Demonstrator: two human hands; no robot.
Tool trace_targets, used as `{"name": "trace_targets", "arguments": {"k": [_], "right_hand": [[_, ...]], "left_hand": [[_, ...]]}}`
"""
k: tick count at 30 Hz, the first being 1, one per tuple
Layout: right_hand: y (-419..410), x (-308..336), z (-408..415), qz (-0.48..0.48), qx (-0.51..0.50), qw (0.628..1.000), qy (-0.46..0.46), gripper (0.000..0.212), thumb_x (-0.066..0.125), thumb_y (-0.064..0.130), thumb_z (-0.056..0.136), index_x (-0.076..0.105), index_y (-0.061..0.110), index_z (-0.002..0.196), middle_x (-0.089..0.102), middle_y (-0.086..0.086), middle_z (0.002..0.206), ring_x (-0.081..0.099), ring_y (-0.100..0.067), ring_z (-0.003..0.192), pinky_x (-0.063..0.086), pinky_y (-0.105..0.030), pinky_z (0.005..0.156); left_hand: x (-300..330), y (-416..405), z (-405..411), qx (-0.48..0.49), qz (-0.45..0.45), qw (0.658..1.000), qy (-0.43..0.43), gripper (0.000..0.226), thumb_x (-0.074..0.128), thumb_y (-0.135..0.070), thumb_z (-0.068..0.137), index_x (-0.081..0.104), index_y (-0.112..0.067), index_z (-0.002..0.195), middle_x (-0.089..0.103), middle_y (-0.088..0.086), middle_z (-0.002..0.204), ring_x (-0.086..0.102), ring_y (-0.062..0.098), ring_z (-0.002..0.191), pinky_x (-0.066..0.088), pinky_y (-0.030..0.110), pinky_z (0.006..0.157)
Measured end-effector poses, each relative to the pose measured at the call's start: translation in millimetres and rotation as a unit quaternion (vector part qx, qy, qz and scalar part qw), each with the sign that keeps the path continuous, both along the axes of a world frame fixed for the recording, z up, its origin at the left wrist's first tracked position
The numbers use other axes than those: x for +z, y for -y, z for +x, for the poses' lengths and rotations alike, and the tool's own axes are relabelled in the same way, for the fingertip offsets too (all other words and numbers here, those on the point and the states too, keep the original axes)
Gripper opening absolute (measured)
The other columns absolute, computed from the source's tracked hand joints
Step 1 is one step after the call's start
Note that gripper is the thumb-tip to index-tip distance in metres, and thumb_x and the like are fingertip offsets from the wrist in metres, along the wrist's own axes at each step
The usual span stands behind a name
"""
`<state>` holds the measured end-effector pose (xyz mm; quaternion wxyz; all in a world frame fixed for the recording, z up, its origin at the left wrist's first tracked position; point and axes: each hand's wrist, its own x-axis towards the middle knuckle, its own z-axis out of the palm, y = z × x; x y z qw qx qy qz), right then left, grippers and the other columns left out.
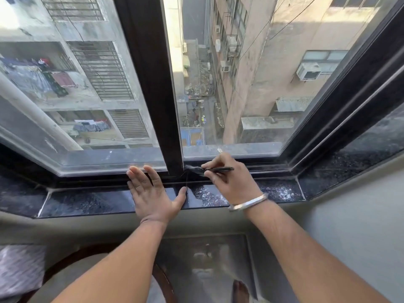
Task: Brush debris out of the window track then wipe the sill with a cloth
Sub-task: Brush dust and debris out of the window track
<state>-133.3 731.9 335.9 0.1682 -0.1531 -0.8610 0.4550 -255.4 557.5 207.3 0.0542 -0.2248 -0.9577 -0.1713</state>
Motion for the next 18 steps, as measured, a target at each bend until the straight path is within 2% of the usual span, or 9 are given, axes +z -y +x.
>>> {"name": "trace_targets", "arguments": {"k": [3, 5, 8, 11, 13, 14, 16, 18], "right_hand": [[-37, 14, 9, 0.044, 0.034, 0.994, 0.094, 0.016, 0.073, 0.010, 0.083, 0.059, 0.015, 0.090, 0.075, -0.004, 0.095, 0.071, -0.017, 0.088, 0.057, -0.040, 0.083], [-61, 24, 17, 0.082, 0.020, 0.984, 0.157, 0.017, 0.075, 0.016, 0.082, 0.059, 0.018, 0.088, 0.076, -0.003, 0.095, 0.071, -0.017, 0.087, 0.057, -0.040, 0.084], [-94, 43, 32, 0.197, -0.058, 0.945, 0.254, 0.020, 0.074, 0.030, 0.083, 0.058, 0.019, 0.088, 0.075, -0.005, 0.090, 0.069, -0.025, 0.088, 0.055, -0.040, 0.082], [-106, 59, 56, 0.275, -0.141, 0.901, 0.304, 0.023, 0.071, 0.032, 0.084, 0.055, 0.017, 0.089, 0.072, -0.012, 0.083, 0.066, -0.035, 0.082, 0.054, -0.043, 0.075], [-94, 66, 69, 0.322, -0.177, 0.888, 0.276, 0.021, 0.070, 0.031, 0.084, 0.053, 0.019, 0.088, 0.071, -0.014, 0.078, 0.065, -0.038, 0.073, 0.055, -0.043, 0.066], [-82, 68, 73, 0.325, -0.182, 0.897, 0.237, 0.021, 0.071, 0.031, 0.083, 0.053, 0.020, 0.087, 0.071, -0.012, 0.075, 0.065, -0.038, 0.070, 0.055, -0.041, 0.063], [-52, 70, 71, 0.275, -0.152, 0.939, 0.141, 0.022, 0.074, 0.031, 0.080, 0.056, 0.023, 0.088, 0.074, -0.005, 0.075, 0.068, -0.033, 0.067, 0.055, -0.038, 0.060], [-21, 65, 56, 0.182, -0.077, 0.976, 0.087, 0.022, 0.074, 0.029, 0.081, 0.055, 0.025, 0.090, 0.076, -0.001, 0.083, 0.071, -0.028, 0.074, 0.057, -0.040, 0.066]], "left_hand": [[-1, 0, -1, 0.001, -0.001, 1.000, -0.005, 0.122, 0.037, -0.079, 0.074, -0.018, -0.005, 0.154, -0.016, 0.033, 0.159, -0.016, 0.045, 0.150, 0.000, 0.056, 0.123], [-1, 0, -1, 0.002, 0.000, 1.000, -0.005, 0.122, 0.037, -0.079, 0.074, -0.019, -0.006, 0.154, -0.017, 0.033, 0.159, -0.016, 0.045, 0.150, 0.001, 0.057, 0.122], [-2, 0, -2, 0.002, 0.000, 1.000, -0.004, 0.122, 0.037, -0.079, 0.074, -0.019, -0.006, 0.154, -0.019, 0.033, 0.159, -0.017, 0.045, 0.149, 0.004, 0.059, 0.122], [-3, 1, -2, 0.001, 0.002, 1.000, -0.007, 0.122, 0.038, -0.079, 0.074, -0.018, -0.006, 0.154, -0.020, 0.032, 0.159, -0.016, 0.045, 0.150, 0.003, 0.058, 0.122], [-4, 1, -3, 0.001, 0.002, 1.000, -0.008, 0.123, 0.039, -0.079, 0.073, -0.017, -0.006, 0.154, -0.020, 0.032, 0.159, -0.017, 0.045, 0.150, 0.003, 0.058, 0.122], [-4, 1, -3, 0.001, 0.001, 1.000, -0.008, 0.123, 0.038, -0.079, 0.074, -0.017, -0.005, 0.154, -0.020, 0.032, 0.159, -0.016, 0.045, 0.150, 0.003, 0.058, 0.122], [-5, 1, -3, 0.002, -0.002, 1.000, -0.009, 0.123, 0.038, -0.079, 0.074, -0.017, -0.005, 0.154, -0.020, 0.032, 0.159, -0.016, 0.046, 0.150, 0.004, 0.059, 0.122], [-5, 1, -3, 0.000, -0.004, 1.000, -0.009, 0.122, 0.038, -0.079, 0.074, -0.017, -0.005, 0.154, -0.019, 0.033, 0.159, -0.015, 0.046, 0.149, 0.003, 0.059, 0.122]]}}
